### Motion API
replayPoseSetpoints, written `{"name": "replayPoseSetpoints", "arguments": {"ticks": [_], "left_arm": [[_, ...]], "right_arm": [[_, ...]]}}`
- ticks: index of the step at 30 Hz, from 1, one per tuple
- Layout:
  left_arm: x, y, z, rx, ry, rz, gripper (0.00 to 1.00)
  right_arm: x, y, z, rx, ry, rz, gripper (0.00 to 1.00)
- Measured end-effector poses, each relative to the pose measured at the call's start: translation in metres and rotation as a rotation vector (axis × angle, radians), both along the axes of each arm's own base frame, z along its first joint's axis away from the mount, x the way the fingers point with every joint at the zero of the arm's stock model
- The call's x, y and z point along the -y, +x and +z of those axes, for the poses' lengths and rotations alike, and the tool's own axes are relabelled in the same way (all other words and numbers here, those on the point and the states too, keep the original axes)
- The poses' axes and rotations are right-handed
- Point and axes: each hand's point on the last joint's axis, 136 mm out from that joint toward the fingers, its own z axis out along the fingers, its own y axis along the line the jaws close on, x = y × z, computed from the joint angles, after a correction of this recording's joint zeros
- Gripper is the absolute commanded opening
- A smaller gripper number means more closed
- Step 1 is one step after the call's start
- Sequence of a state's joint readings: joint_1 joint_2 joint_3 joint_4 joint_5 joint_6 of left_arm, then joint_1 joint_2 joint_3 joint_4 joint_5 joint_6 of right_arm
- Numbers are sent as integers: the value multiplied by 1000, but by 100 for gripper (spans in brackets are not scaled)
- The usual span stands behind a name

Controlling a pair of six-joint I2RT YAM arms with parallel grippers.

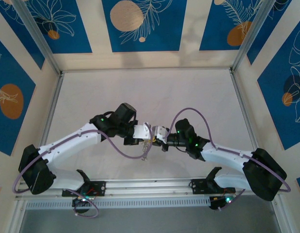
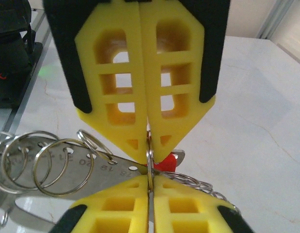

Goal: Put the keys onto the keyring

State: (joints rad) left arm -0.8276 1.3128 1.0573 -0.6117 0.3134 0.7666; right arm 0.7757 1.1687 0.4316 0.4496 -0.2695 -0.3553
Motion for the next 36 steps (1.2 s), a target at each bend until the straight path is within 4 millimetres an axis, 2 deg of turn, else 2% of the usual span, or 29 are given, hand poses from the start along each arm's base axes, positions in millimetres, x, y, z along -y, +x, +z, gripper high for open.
{"name": "replayPoseSetpoints", "arguments": {"ticks": [2,4,17,23,25,30,31,34,36], "left_arm": [[0,0,0,-2,1,0,10],[1,-1,1,-7,-9,4,13],[7,0,24,-30,-181,18,17],[13,0,31,-32,-222,-3,18],[13,0,32,-32,-229,-7,16],[14,0,31,-38,-231,-10,0],[14,0,31,-40,-229,-8,0],[13,0,28,-46,-202,-14,0],[12,2,27,-39,-170,-11,0]], "right_arm": [[0,-1,0,-7,2,0,0],[0,-1,1,-6,13,0,0],[12,-6,14,0,179,-30,0],[13,-7,31,25,234,-27,0],[13,-7,32,24,239,-29,0],[15,-5,31,21,239,-37,0],[15,-5,31,20,236,-37,0],[16,-5,28,14,214,-42,15],[16,-3,28,23,201,-50,20]]}}
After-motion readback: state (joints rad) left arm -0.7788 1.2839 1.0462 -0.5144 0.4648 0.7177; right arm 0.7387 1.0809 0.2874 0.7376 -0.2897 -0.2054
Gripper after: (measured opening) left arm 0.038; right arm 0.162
